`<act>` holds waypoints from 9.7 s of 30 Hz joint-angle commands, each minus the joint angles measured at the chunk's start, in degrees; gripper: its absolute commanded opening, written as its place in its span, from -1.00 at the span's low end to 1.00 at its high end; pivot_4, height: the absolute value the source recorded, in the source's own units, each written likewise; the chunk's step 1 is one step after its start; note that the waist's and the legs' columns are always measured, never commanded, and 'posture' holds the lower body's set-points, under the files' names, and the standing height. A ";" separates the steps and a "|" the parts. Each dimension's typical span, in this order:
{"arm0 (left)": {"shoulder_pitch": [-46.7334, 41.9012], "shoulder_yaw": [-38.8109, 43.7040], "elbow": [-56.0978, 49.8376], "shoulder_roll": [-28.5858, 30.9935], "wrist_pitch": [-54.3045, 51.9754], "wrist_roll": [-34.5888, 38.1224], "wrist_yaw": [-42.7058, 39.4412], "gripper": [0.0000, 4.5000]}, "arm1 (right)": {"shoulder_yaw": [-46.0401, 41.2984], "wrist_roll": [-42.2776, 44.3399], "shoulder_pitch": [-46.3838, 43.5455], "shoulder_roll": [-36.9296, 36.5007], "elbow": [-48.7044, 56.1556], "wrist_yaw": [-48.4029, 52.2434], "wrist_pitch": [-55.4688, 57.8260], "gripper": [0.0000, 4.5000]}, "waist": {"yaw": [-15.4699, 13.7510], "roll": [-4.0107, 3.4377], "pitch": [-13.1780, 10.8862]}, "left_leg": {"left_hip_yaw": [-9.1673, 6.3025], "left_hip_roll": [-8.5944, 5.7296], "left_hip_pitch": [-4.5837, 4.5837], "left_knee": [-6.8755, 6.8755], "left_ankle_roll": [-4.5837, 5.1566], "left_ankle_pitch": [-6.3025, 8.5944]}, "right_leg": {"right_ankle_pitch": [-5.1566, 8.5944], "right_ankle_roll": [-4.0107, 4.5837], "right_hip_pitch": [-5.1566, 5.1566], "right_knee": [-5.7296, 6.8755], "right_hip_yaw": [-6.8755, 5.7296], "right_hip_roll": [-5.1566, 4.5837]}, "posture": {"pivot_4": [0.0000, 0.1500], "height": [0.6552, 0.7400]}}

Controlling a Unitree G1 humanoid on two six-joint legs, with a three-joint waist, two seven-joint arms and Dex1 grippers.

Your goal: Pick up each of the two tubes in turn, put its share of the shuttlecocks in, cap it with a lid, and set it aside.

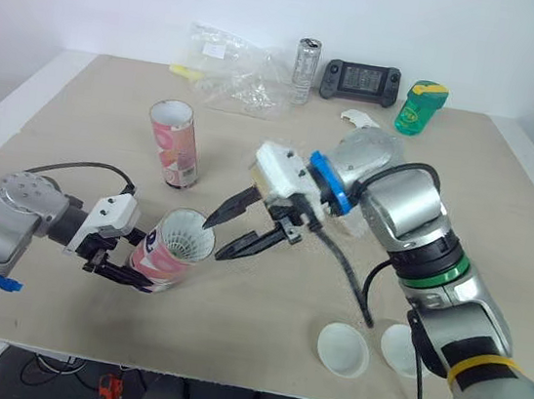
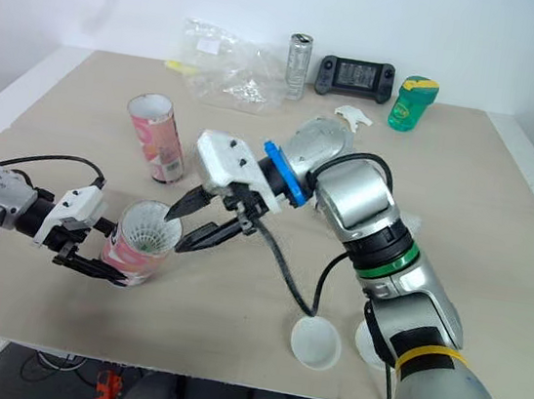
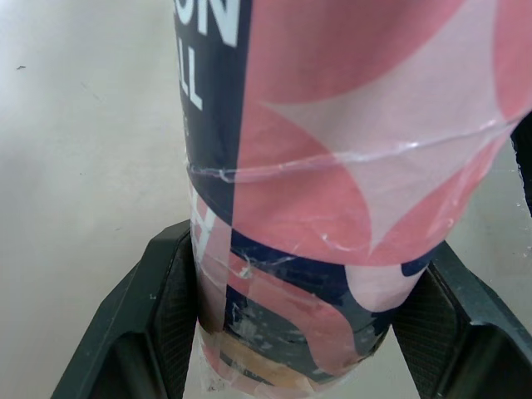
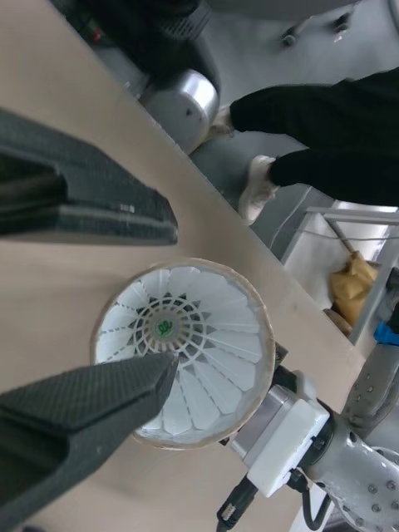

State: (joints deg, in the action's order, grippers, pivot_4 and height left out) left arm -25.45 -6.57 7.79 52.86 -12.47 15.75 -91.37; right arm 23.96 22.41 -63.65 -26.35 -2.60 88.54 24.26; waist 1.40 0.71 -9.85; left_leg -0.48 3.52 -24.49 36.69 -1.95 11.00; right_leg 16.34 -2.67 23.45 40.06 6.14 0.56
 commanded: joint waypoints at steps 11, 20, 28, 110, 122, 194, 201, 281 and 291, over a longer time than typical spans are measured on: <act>0.34 -0.31 1.30 -0.97 0.75 -0.96 1.54 0.25 | 4.75 -9.49 -7.76 8.10 -11.21 2.02 -9.69 -0.97 | -0.11 -0.02 0.00 | 0.03 0.04 0.05 -0.02 -0.01 -0.01 | -0.01 0.05 0.01 0.03 0.00 0.04 | 1.00 0.56; 0.94 0.35 1.04 -1.73 -0.69 0.17 2.51 0.25 | 15.28 -21.88 -11.93 16.37 -21.06 2.65 -22.45 -0.97 | -0.18 -0.02 0.00 | 0.00 0.06 0.13 -0.03 -0.05 -0.03 | -0.01 0.10 -0.01 0.09 -0.05 0.06 | 1.00 0.56; 2.08 3.07 -0.14 -2.39 -4.38 3.00 3.89 0.25 | 17.30 -27.25 -14.82 24.99 -30.52 1.24 -28.47 -0.97 | -0.13 0.01 0.02 | 0.01 0.09 0.22 -0.05 -0.14 -0.09 | -0.04 0.18 -0.04 0.10 -0.08 0.06 | 1.00 0.56; 5.46 -3.98 5.12 -27.21 3.27 3.15 21.59 0.25 | -2.98 -0.60 -6.51 -14.60 8.06 0.61 15.94 -0.99 | 1.33 0.36 -0.21 | 0.06 -0.42 0.19 -0.07 -0.31 -0.27 | -0.15 -0.32 -0.20 -0.05 -0.03 -0.48 | 1.00 0.56; 3.42 -7.33 6.68 -24.42 5.16 0.85 17.27 0.25 | 4.27 -13.25 -19.01 0.25 -15.76 2.36 -1.92 -0.99 | 1.24 0.42 -0.16 | -0.04 -0.37 -0.06 -0.16 -0.30 -0.23 | -0.18 0.09 -0.07 -0.05 -0.12 -0.39 | 1.00 0.56; 6.17 -5.33 8.70 -23.70 5.64 2.48 18.12 0.25 | 10.18 -20.32 -8.86 -4.48 -3.03 1.19 -16.54 0.07 | 1.65 0.29 -0.03 | -0.24 0.17 0.27 -0.38 -0.18 -0.17 | 0.09 0.36 -0.13 0.04 -0.30 0.18 | 1.00 0.56; 6.40 -5.33 8.16 -23.79 5.13 2.61 18.46 0.25 | 6.11 -20.61 -11.83 -0.56 -7.95 -0.01 -11.95 0.92 | 1.72 0.27 0.47 | -0.18 0.17 0.72 -0.62 -0.18 -0.17 | 0.16 0.45 -0.39 0.04 -0.27 0.18 | 1.00 0.56; 33.80 25.22 -34.06 -9.18 -1.39 25.52 24.76 0.99 | -12.87 4.91 39.92 -10.46 22.89 -32.59 11.65 1.00 | 1.60 1.03 -0.28 | -0.05 0.24 0.27 -0.94 -0.39 0.38 | 0.85 0.55 -0.02 -0.09 -0.18 0.06 | 1.00 0.56; 42.72 31.52 -44.59 -8.41 -7.09 31.03 30.08 0.99 | -8.34 4.02 35.70 -5.58 15.75 -26.49 9.01 1.00 | 1.28 1.05 -0.49 | -0.11 0.25 0.26 -0.66 -0.83 0.47 | 0.88 0.42 -0.11 -0.11 -0.25 0.06 | 1.00 0.56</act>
State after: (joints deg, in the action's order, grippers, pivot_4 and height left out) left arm 16.44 22.61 -33.80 44.05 -19.14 45.20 -62.26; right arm 14.78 26.47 -26.46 -32.90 13.45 60.68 34.61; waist 2.68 1.77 -10.35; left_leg -0.58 3.77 -24.23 36.05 -2.77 11.47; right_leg 17.22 -2.25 23.35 39.96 5.89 0.62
